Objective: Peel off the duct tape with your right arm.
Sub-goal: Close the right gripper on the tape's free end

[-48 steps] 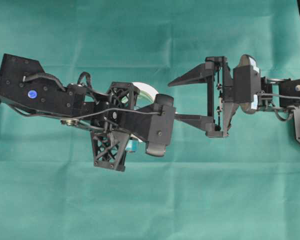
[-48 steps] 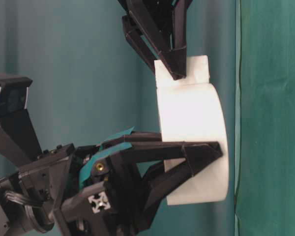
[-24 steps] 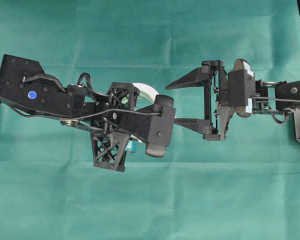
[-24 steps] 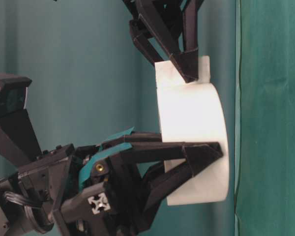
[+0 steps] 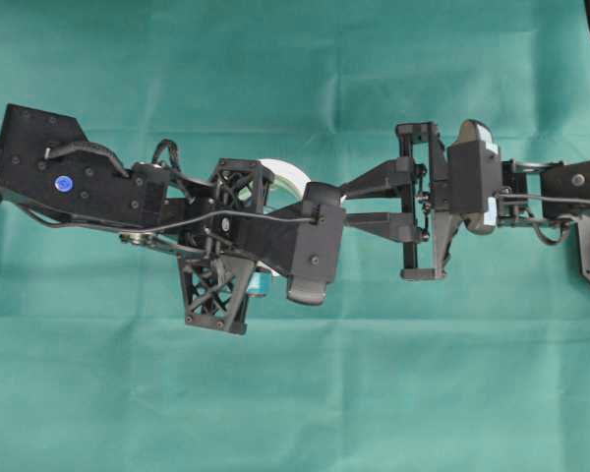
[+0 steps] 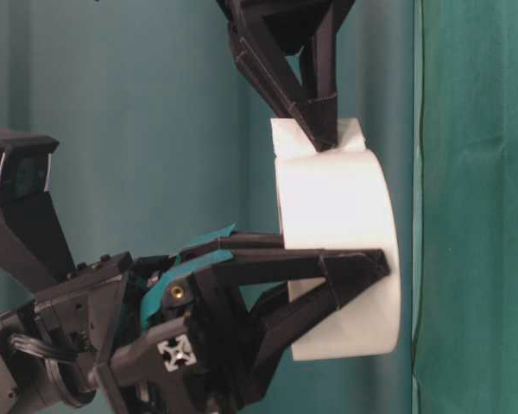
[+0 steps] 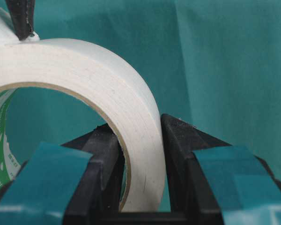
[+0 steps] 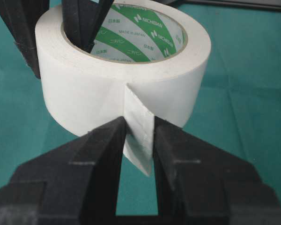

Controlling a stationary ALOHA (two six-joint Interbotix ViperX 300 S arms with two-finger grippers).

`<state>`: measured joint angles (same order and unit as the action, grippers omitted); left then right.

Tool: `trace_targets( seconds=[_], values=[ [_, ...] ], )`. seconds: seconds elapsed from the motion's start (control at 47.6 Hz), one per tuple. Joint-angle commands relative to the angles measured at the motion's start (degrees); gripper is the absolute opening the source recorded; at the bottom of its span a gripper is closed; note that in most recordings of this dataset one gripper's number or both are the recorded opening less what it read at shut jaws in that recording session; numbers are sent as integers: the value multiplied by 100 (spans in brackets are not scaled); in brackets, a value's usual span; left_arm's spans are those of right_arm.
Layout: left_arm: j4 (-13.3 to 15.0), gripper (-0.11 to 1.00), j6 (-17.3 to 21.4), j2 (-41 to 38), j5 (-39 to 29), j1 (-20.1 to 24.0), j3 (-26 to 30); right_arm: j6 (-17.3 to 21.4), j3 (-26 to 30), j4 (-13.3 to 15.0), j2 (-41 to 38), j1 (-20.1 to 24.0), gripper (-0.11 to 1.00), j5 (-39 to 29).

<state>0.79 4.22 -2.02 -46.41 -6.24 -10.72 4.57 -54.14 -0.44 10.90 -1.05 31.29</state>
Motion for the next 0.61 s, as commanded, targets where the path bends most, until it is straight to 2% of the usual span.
trace_targets(
  seconds=[0.0,0.588],
  values=[
    [-9,20,18,141,26,-26,132,9,88,0,88,-18,-4,62],
    [-9,20,18,132,26,26,114,35,79,53,88,79,-9,88]
  ],
)
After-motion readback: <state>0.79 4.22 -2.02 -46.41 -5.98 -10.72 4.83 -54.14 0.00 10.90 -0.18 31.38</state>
